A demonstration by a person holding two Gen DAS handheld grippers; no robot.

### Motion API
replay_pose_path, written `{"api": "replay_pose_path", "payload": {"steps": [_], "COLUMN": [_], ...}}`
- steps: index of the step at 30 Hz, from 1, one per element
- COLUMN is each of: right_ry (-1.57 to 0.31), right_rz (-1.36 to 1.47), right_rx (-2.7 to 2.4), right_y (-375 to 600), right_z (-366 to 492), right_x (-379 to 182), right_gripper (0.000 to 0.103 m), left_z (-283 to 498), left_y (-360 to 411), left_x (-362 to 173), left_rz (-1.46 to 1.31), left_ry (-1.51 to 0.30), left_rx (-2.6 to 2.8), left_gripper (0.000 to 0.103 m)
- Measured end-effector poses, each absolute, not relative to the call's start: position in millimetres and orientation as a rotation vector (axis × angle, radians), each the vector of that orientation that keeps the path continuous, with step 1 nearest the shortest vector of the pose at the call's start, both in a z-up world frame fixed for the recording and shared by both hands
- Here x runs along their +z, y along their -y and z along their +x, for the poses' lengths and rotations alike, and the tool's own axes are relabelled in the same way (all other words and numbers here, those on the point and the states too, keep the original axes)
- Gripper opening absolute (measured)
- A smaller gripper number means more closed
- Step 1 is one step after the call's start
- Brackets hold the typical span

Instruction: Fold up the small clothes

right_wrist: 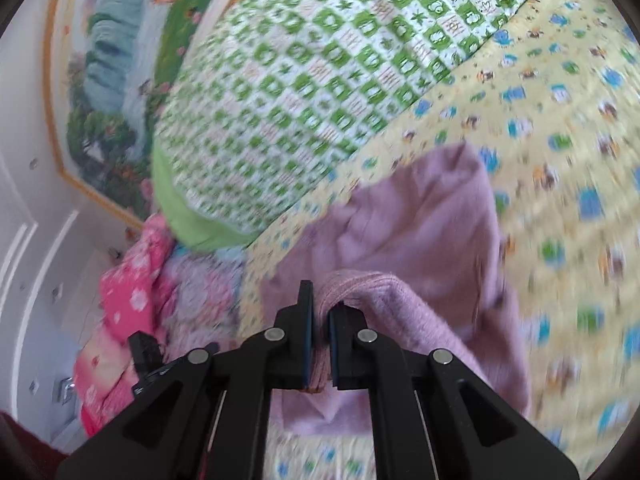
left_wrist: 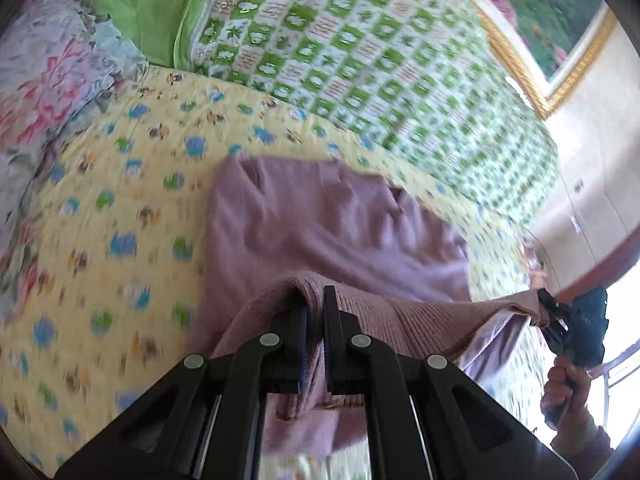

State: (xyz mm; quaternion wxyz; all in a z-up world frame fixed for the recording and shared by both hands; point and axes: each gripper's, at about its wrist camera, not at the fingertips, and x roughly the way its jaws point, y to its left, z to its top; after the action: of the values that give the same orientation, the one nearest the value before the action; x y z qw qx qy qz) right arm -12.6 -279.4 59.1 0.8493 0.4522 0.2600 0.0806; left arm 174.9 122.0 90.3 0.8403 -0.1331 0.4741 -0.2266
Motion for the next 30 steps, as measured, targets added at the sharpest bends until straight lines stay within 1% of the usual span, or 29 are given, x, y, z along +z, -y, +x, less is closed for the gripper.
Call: {"api": "replay_pose_path", "payload": {"steps": [5, 12, 18, 24, 25, 27, 29, 30], "right_ry": [-0.573, -0.651, -0.729, -0.766, -0.765, -0.765, -0.765, -0.752], "right_rz": [0.981, 1.001, 0.985, 1.009, 1.004, 0.993, 0.991, 0.987], "right_rx": [0.137, 0.075, 0.024, 0.005, 0.0, -0.006, -0.012, -0.029], "right_y": [309.7, 334.2, 341.1, 344.2, 345.0, 344.7, 345.0, 345.9], "right_z": [44.1, 95.5, 118.4, 124.9, 124.1, 123.6, 121.5, 119.2], "right_x": [39.0, 4.9, -26.5, -33.9, -31.4, -26.5, -20.4, -16.1], "right_gripper": [0.008, 0.008, 0.008, 0.011, 0.013, 0.016, 0.024, 0.036], "left_z": [241.5, 292.5, 316.9, 322.2, 321.8, 318.1, 314.9, 312.6], "left_y": [-106.5, -99.4, -92.7, -90.5, -90.4, -91.1, -92.0, -93.2], "left_x": [64.1, 32.1, -4.4, -9.7, -5.2, 4.3, 13.3, 18.1], "left_rz": [-0.308, -0.328, -0.32, -0.323, -0.315, -0.303, -0.287, -0.279], "left_ry": [-1.043, -1.081, -1.135, -1.146, -1.142, -1.13, -1.13, -1.121], "left_rx": [-0.415, -0.345, -0.285, -0.267, -0.271, -0.28, -0.292, -0.29], "left_gripper": [0.004, 0.004, 0.004, 0.007, 0.01, 0.012, 0.014, 0.02]}}
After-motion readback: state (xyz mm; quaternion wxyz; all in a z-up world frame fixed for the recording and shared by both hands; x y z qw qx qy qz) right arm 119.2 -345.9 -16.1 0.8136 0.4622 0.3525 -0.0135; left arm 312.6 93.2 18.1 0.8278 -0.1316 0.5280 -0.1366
